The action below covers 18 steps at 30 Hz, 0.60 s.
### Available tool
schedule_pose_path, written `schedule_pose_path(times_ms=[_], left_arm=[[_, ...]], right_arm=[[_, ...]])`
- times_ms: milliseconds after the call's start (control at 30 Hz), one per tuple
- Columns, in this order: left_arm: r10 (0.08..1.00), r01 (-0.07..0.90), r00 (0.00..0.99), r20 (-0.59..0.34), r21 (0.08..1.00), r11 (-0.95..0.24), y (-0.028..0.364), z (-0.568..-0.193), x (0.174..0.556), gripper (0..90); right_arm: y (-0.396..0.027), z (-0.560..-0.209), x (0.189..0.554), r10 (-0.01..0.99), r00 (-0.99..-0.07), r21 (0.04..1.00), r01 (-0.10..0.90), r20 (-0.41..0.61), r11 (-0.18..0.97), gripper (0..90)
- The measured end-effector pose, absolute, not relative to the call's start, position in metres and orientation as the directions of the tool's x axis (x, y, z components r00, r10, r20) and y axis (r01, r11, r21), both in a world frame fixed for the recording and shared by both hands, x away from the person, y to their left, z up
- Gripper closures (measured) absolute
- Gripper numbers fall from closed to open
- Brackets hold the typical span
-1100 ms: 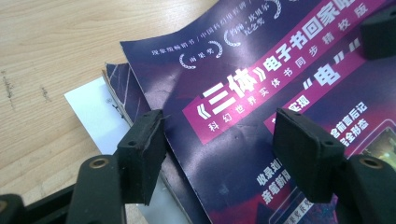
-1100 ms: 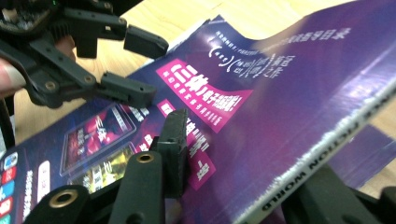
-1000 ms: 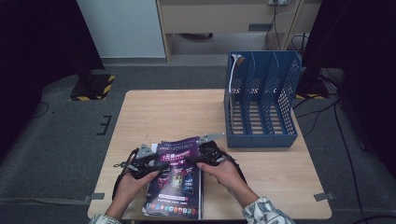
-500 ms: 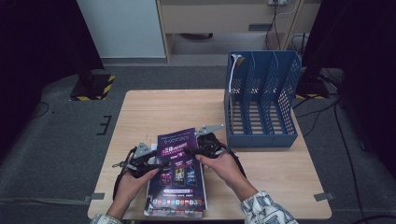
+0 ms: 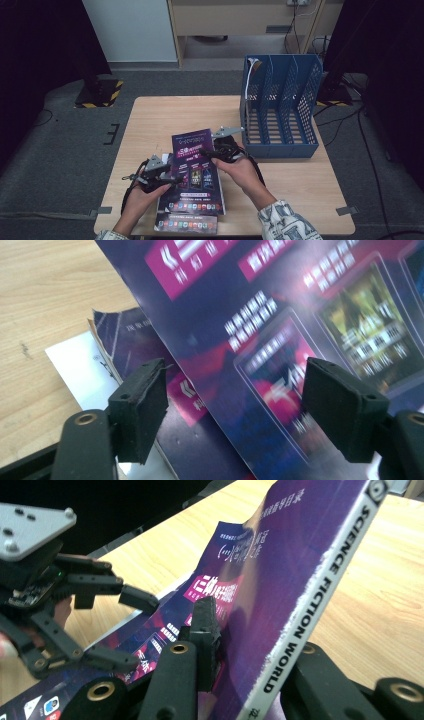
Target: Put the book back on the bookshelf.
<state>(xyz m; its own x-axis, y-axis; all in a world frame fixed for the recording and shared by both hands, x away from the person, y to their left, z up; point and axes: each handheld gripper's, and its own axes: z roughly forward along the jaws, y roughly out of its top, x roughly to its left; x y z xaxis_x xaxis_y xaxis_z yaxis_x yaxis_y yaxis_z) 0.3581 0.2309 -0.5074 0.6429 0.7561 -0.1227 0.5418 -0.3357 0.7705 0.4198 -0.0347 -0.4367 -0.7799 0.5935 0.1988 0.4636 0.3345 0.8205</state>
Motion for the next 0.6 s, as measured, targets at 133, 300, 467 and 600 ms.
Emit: schedule_pose_path(times_ms=[133, 300, 467, 600], left_arm=[[0.751, 0.544, 0.648, -0.125, 0.767, -0.341, 0.231, -0.509, 0.357, 22.4], [0.743, 0.543, 0.656, -0.131, 0.766, -0.344, 0.229, -0.509, 0.356, 21.7], [0.741, 0.548, 0.655, -0.148, 0.768, -0.332, 0.23, -0.509, 0.357, 21.8], [0.735, 0.547, 0.661, -0.152, 0.768, -0.333, 0.23, -0.51, 0.357, 22.0]], right_arm=[[-0.036, -0.434, 0.422, 0.601, -0.775, 0.828, 0.458, 0.194, 0.323, 75.7], [-0.038, -0.427, 0.424, 0.608, -0.773, 0.842, 0.442, 0.181, 0.311, 76.6], [-0.037, -0.422, 0.423, 0.607, -0.774, 0.857, 0.425, 0.179, 0.29, 77.9], [-0.036, -0.421, 0.422, 0.605, -0.776, 0.865, 0.416, 0.177, 0.281, 78.6]])
